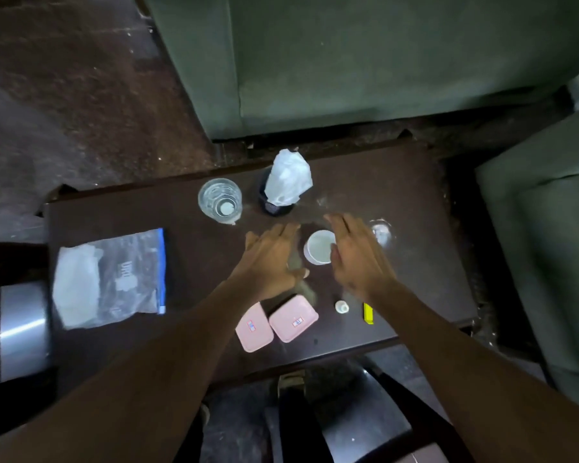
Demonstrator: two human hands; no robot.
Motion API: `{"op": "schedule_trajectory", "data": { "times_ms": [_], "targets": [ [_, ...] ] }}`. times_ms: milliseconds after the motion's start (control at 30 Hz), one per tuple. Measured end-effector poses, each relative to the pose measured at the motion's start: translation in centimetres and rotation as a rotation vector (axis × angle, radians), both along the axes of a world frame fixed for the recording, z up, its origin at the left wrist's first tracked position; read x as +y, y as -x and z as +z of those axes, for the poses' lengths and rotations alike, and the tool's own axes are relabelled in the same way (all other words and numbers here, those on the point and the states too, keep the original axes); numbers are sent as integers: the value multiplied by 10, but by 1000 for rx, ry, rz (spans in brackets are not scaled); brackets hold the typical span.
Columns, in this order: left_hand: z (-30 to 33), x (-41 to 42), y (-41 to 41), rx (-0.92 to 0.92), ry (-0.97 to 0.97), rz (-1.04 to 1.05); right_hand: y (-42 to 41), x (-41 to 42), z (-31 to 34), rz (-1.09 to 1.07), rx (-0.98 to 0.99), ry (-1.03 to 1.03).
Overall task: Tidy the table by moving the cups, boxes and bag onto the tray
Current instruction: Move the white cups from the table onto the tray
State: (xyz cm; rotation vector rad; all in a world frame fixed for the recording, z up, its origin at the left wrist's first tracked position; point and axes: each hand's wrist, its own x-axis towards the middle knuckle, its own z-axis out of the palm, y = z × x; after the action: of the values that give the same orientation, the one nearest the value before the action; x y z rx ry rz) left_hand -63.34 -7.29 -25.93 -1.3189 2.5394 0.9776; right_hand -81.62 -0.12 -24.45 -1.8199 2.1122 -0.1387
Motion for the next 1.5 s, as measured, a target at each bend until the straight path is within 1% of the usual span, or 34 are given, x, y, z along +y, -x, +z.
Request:
{"op": "schedule_trajectory", "data": {
  "times_ms": [133, 267, 400, 533, 767, 867, 1000, 1133, 1200, 1300, 1400, 1500],
  "targets": [
    [-23, 22, 30, 13, -43, 93, 29, 6, -23, -27, 17, -18],
    [-42, 34, 50, 11, -45, 167, 37, 9, -45, -7, 27, -20],
    [-53, 37, 62, -5, -2, 221, 42, 6, -61, 23, -148, -75],
    [-60, 37, 69, -23, 47, 255, 45, 1, -65, 71, -219, -92],
    [-61, 33, 58, 22, 61, 201, 45, 2, -63, 147, -283, -151],
    [-51, 30, 39, 45, 42, 136, 34, 6, -58, 158, -291, -128],
    [-31, 15, -8, 69, 22, 39, -5, 3, -44, 134, -264, -113],
    [-1, -9, -72, 34, 64, 3, -70, -19, -26, 121, -340, -147],
    [18, -23, -112, 10, 101, 13, -109, -37, -14, 156, -375, -101],
    [47, -45, -185, 17, 179, 63, -178, -71, 12, 229, -481, -25],
    [71, -64, -257, -47, 252, 68, -246, -103, 32, 301, -479, 29],
    [96, -80, -336, -123, 337, 82, -323, -129, 49, 396, -463, 29]
  ]
}}
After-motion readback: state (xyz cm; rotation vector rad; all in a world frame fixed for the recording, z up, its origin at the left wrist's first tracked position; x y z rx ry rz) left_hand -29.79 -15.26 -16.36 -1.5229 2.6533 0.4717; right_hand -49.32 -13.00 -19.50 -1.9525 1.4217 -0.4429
